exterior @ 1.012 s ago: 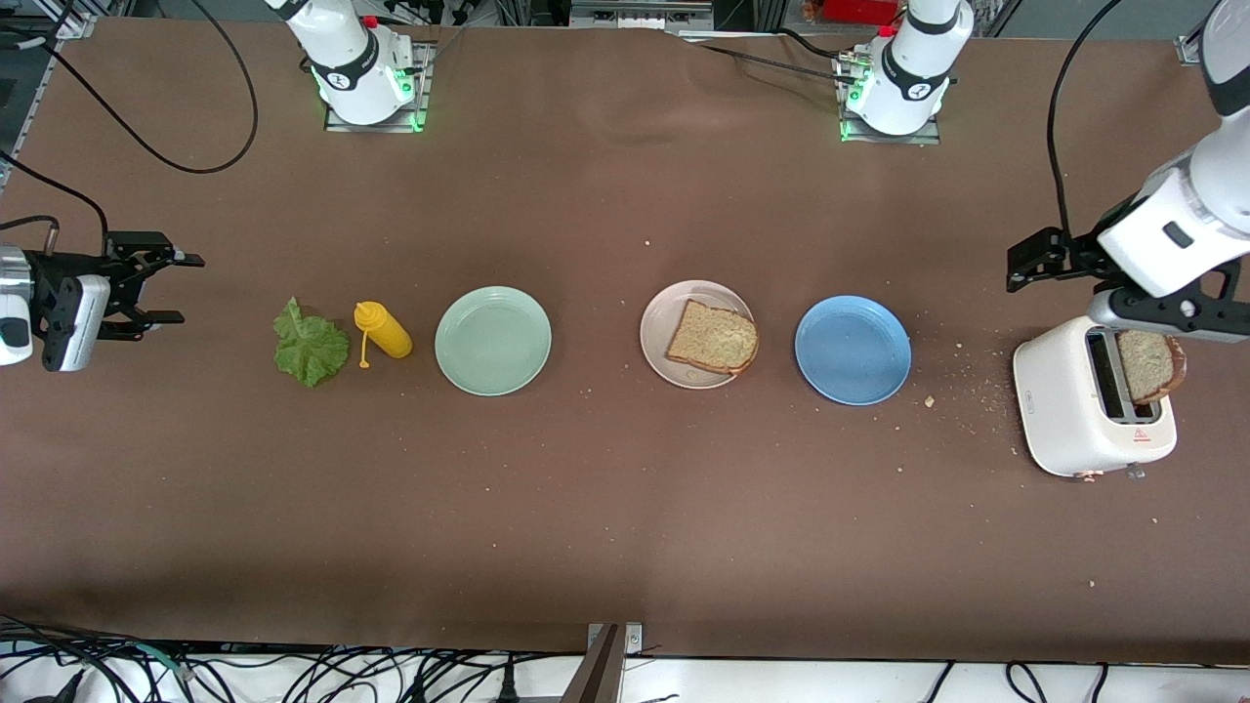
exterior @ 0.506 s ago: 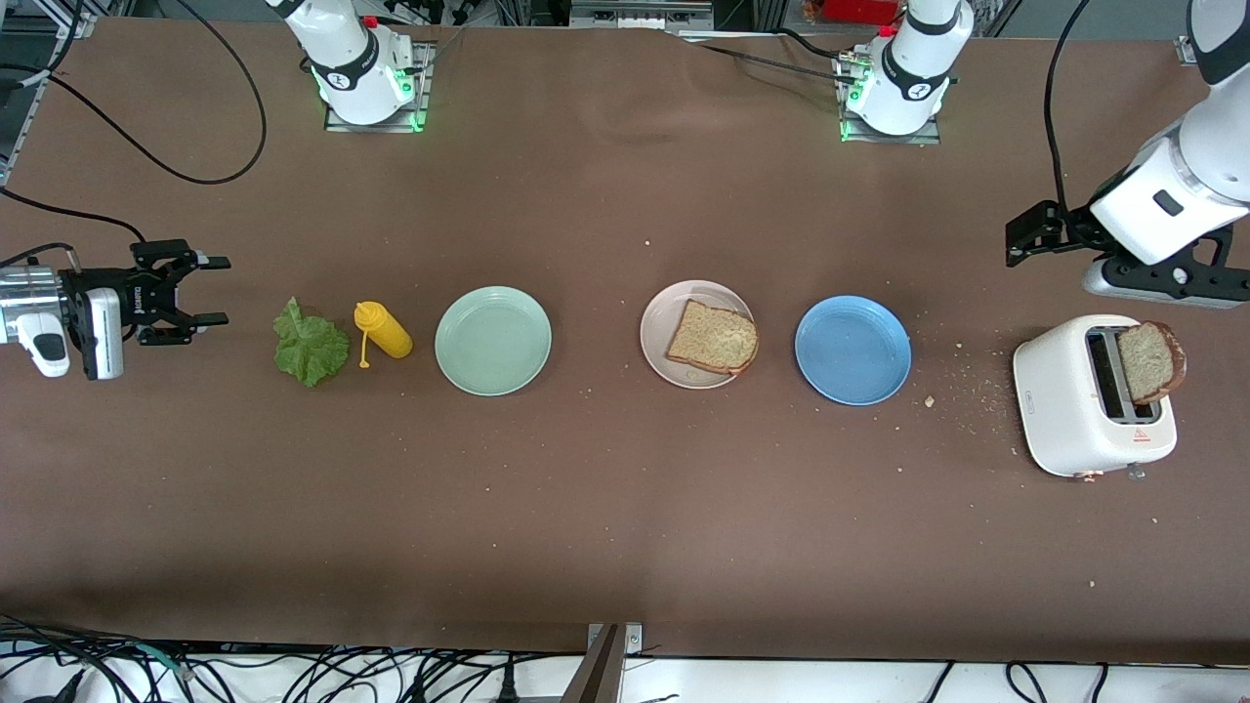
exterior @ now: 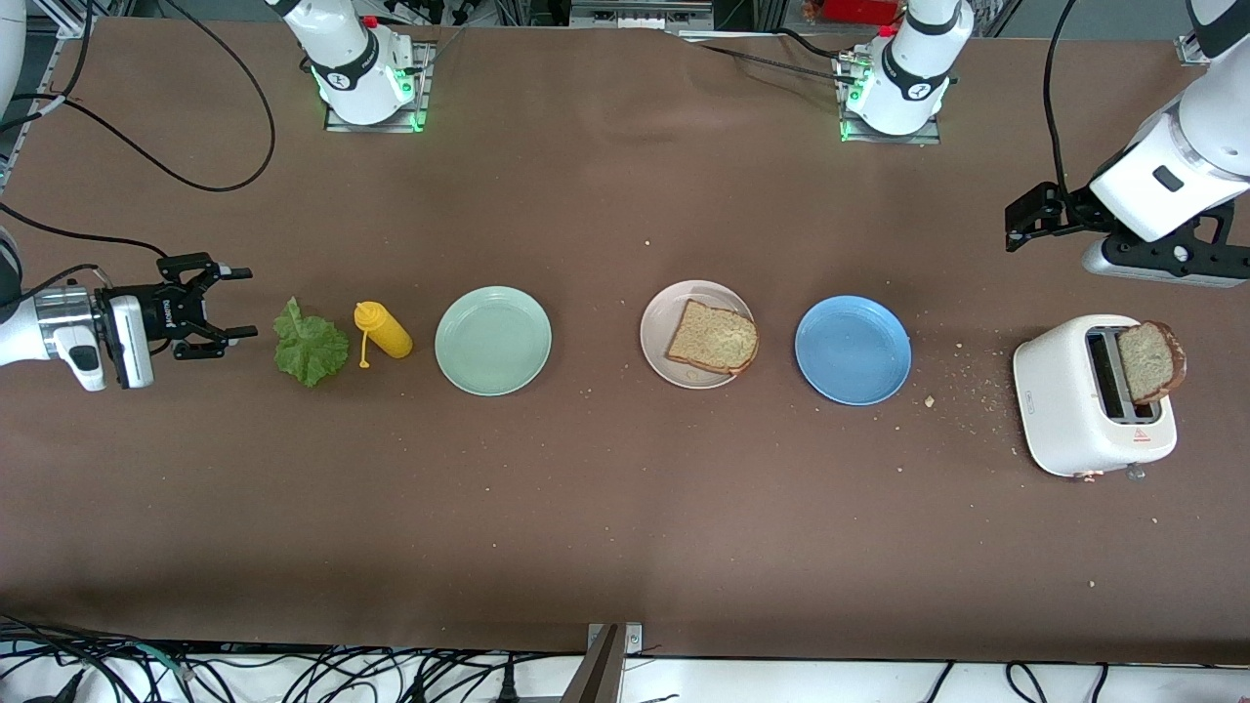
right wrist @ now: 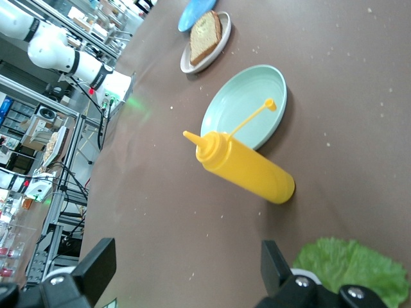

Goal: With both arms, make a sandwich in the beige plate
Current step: 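Grasp the yellow squeeze bottle with the right gripper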

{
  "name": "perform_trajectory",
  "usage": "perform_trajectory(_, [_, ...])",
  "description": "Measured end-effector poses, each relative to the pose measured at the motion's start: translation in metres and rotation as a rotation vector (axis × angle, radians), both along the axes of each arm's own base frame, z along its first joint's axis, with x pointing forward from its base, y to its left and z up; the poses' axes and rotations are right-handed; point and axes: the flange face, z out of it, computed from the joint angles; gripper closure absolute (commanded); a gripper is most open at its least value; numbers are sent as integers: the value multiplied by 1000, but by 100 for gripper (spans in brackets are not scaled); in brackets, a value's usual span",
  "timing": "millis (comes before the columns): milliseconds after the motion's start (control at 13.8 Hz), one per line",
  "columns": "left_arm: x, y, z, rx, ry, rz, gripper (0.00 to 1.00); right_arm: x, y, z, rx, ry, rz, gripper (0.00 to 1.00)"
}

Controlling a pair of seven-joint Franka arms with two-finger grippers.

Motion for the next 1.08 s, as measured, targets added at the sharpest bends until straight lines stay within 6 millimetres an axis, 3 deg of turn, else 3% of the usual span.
perform_trajectory(434, [2,4,-2,-1,2,8,0,1,15,-77,232,-170,83,0])
perform_trajectory(651, [1,2,-2,-1,1,3,0,3,27,-102,296,-287,143,0])
perform_trajectory(1085, [2,3,-2,-1,1,6,0,13,84,-138,400,-456,283,0])
